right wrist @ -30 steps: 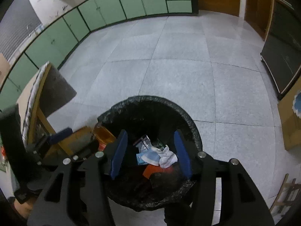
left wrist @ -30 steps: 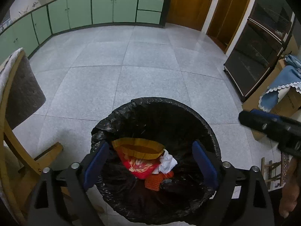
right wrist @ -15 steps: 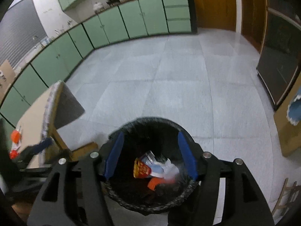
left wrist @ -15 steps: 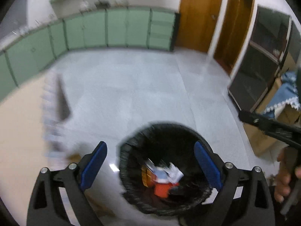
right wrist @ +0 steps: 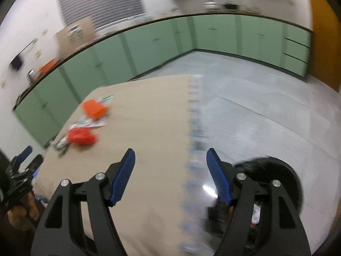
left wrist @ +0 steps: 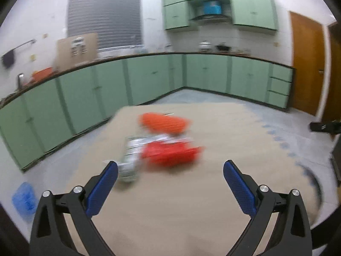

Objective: Collect trash
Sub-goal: 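Return to the table and grasp the small white-green milk carton with the left gripper, then grasp the red plastic bag with the right gripper while the left holds the milk carton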

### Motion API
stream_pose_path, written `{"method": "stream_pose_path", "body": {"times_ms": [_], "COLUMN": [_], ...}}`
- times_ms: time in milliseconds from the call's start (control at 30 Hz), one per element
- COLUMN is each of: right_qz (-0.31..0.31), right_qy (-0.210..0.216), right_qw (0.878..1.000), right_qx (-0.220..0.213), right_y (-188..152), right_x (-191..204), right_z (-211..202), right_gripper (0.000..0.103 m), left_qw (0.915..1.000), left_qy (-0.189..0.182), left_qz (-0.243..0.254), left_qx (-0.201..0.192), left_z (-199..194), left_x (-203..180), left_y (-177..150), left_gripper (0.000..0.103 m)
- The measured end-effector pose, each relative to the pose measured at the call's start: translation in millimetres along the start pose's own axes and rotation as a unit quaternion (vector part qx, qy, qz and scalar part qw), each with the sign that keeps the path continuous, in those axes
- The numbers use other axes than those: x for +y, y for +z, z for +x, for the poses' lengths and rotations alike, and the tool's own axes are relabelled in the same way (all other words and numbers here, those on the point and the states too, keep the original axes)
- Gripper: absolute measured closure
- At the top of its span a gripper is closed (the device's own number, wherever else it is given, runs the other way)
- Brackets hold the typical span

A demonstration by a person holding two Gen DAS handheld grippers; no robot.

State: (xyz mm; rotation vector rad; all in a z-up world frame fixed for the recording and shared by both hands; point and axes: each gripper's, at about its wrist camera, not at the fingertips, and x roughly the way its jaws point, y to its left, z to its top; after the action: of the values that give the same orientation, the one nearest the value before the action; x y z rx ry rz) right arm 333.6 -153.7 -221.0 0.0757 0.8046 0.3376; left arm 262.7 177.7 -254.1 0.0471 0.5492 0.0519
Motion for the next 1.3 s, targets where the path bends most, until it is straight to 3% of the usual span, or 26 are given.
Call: {"method": "stream_pose_path", "body": {"times_ms": [100,233,467,500,533,567,733,900,1067,1300], "right_qz": [-0.026,-0.055,-0.055,-0.056,-0.058,-0.060,-0.078,-0.093,-0.131,-0.145], "right_qy": [0.024,0.030,0.031,0.031,0.030,0.030,0.043,0.084,0.078,0.072], "right_qw": [0.999,0.998,0.998,0.998,0.998,0.997,0.995,0.990,0.986,0.984], "right_qx": [0.005,0.002,0.014,0.016,0.020,0.022,0.043,0.071,0.070,0.074], "right_y": [11.1,22.0,32.2,31.2,30.6,29.3,22.5,16.7,14.8,16.9], "right_x": [45.8,92.6,122.3,122.6,124.5,126.6,143.8,166.5,188.7,199.5], "right_z": [23.0,46.6,76.2,78.3,81.3,83.7,101.6,127.3,146.2,165.6], "right_gripper": [0.035,0.035,0.035,0.035,0.035,0.035,0.035,0.035,0.035,0.033], "left_qw": [0.9997,0.9995,0.9964,0.9957,0.9946,0.9927,0.9923,0.9967,0.9972,0.9975], "left_qy": [0.012,0.003,-0.026,-0.032,-0.041,-0.053,-0.062,-0.038,-0.028,-0.029], "left_qz": [-0.019,-0.018,-0.040,-0.045,-0.049,-0.054,-0.067,-0.066,-0.069,-0.062], "left_qx": [0.014,0.026,0.070,0.075,0.082,0.094,0.084,0.026,-0.013,-0.016], "left_z": [25.1,55.1,97.4,99.6,103.9,108.9,98.6,54.3,17.9,16.2], "left_x": [39.3,58.1,79.7,82.2,85.0,88.4,95.4,100.2,105.4,107.8], "left_y": [-5.7,-8.7,-17.6,-20.8,-22.1,-23.8,-29.2,-16.8,-3.8,-1.5], "left_gripper": [0.006,0.007,0.015,0.023,0.049,0.067,0.067,0.068,0.068,0.068]}}
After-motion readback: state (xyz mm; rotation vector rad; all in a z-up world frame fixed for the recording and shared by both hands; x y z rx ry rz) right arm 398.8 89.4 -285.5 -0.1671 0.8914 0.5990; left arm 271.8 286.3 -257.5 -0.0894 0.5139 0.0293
